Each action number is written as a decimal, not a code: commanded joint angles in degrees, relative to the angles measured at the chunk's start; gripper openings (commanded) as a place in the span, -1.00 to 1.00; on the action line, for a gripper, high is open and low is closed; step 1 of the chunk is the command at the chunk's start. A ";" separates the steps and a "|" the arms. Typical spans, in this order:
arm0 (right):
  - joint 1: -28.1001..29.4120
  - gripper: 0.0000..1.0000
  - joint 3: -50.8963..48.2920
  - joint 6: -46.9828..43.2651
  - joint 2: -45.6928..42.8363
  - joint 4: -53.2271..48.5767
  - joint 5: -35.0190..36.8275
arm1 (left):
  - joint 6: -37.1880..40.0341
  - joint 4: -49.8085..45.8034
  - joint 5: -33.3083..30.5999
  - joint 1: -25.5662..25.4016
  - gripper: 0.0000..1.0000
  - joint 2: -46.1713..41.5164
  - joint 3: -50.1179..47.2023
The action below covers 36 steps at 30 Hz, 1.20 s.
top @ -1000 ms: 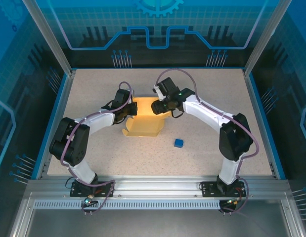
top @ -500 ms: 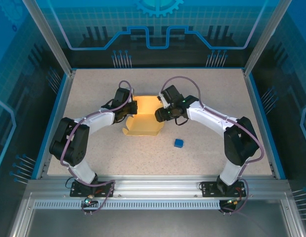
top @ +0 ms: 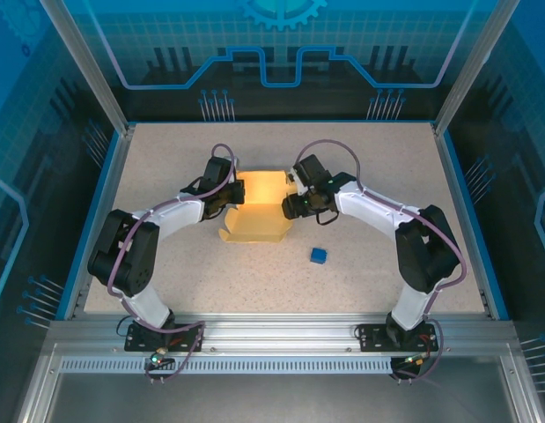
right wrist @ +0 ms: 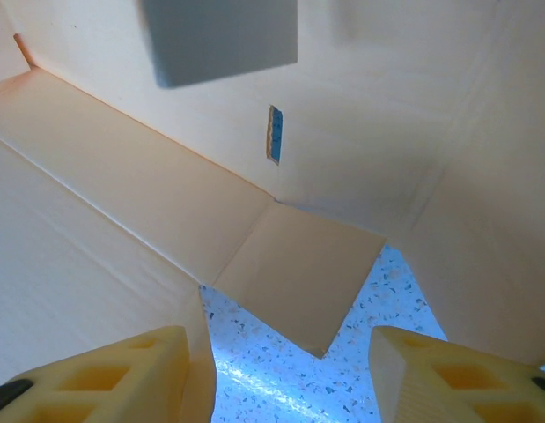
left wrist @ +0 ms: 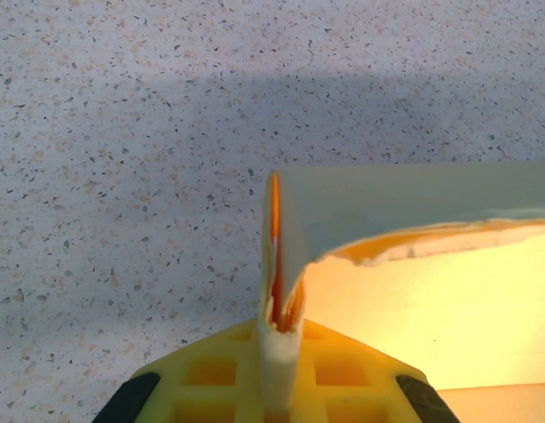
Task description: Fold the paper box
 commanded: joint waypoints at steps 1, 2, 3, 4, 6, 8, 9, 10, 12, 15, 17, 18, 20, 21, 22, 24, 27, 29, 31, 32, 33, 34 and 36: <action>-0.60 0.15 -0.56 1.15 0.20 1.42 -1.04 | 0.49 0.21 0.31 -0.31 -0.96 -1.45 1.07; -0.60 0.15 -0.58 1.36 0.42 2.03 -1.63 | 0.48 0.29 0.33 -0.33 -0.96 -1.45 1.00; -0.60 0.15 -0.52 1.55 0.68 2.62 -2.31 | 0.48 0.29 0.41 -0.33 -0.96 -1.45 1.00; -0.61 0.15 -0.40 1.73 0.86 3.22 -3.02 | 0.55 0.36 0.41 -0.31 -0.96 -1.45 0.99; -0.60 0.15 -0.30 2.22 1.00 4.98 -4.85 | 0.43 0.23 0.58 -0.33 -0.95 -1.55 0.92; -0.52 0.14 -0.06 2.52 0.79 6.26 -5.83 | 0.43 0.20 0.67 -0.33 -0.95 -1.63 0.84; -0.46 0.14 0.12 2.48 0.57 6.69 -5.94 | 0.54 0.10 0.68 -0.33 -0.95 -1.76 0.82; -0.35 0.14 0.34 2.30 0.37 6.98 -5.93 | 0.50 0.17 0.68 -0.32 -0.95 -1.79 0.72; 0.00 0.14 1.15 1.76 0.28 7.45 -6.23 | 0.45 0.33 0.68 -0.33 -0.95 -1.90 0.58; 0.91 0.13 2.62 1.48 1.08 7.70 -7.24 | 0.37 0.50 0.83 -0.33 -0.95 -1.89 0.44; 1.69 0.13 3.48 1.30 1.86 7.81 -7.47 | 0.33 0.45 0.89 -0.30 -0.95 -1.89 0.47; 2.14 0.13 3.92 1.10 2.35 7.73 -7.23 | 0.40 0.48 0.90 -0.33 -0.95 -1.96 0.47; 2.85 0.12 4.95 0.72 3.38 7.35 -6.44 | 0.34 0.45 0.86 -0.29 -0.95 -1.89 0.47; 3.15 0.12 5.41 0.53 3.82 7.13 -6.16 | 0.38 0.45 0.85 -0.33 -0.95 -1.89 0.47; 3.43 0.12 5.81 0.35 4.21 7.02 -5.82 | 0.37 0.44 0.85 -0.33 -0.95 -1.89 0.45; 4.00 0.12 6.32 0.17 4.97 7.11 -5.59 | 0.37 0.45 0.94 -0.33 -0.95 -1.81 0.47; 4.46 0.12 6.96 0.03 6.14 7.17 -5.69 | 0.20 0.45 1.10 -0.33 -0.95 -1.80 0.47; 4.58 0.11 7.44 -0.20 6.87 7.15 -5.78 | 0.03 0.54 1.21 -0.33 -0.95 -1.80 0.47; 4.58 0.11 7.99 -0.73 7.17 6.86 -5.68 | 0.11 0.54 1.20 -0.32 -0.95 -1.80 0.39; 4.58 0.11 8.09 -1.09 7.11 6.63 -5.46 | 0.19 0.47 1.11 -0.33 -0.95 -1.85 0.38; 4.51 0.11 8.22 -1.44 7.01 6.44 -5.36 | 0.20 0.50 1.11 -0.33 -0.95 -1.82 0.38; 4.50 0.11 8.38 -1.87 6.75 6.25 -5.24 | 0.29 0.48 1.03 -0.29 -0.95 -1.88 0.38; 4.28 0.11 8.39 -2.78 6.16 5.77 -4.98 | 0.37 0.45 0.93 -0.33 -0.95 -1.89 0.29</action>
